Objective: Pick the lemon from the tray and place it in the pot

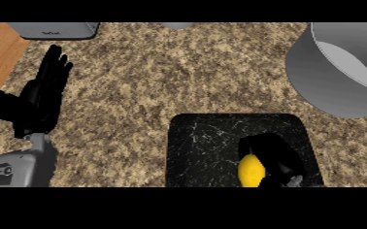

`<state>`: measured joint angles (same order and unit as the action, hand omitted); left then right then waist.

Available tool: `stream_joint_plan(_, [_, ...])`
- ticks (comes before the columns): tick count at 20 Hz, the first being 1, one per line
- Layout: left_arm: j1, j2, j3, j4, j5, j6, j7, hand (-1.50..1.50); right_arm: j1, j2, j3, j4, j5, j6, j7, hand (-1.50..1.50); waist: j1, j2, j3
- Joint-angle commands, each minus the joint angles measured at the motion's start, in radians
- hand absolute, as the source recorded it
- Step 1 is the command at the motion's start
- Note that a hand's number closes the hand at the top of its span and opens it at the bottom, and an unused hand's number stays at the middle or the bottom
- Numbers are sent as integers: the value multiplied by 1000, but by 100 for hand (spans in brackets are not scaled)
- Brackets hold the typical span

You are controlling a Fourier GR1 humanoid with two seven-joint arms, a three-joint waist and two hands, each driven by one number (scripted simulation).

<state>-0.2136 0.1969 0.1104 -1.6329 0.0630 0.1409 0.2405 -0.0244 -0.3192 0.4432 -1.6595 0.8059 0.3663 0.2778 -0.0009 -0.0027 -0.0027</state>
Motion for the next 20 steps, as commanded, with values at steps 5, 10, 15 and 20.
stream_joint_plan(5, [17,11,14,-49,18,-31,39,0,-19,43,54,-53,59,0,-84,150,1,2,3])
stream_joint_plan(10, [-4,27,41,9,12,-29,10,0,69,56,-22,-262,13,-89,-57,150,-16,1,3])
stream_joint_plan(15, [42,27,53,-31,29,-38,1,0,77,120,-187,-410,-37,-234,-23,150,-21,-2,3])
stream_joint_plan(20, [22,-1,17,2,-11,-15,-12,0,37,96,-380,-564,-87,-263,18,150,-24,1,3])
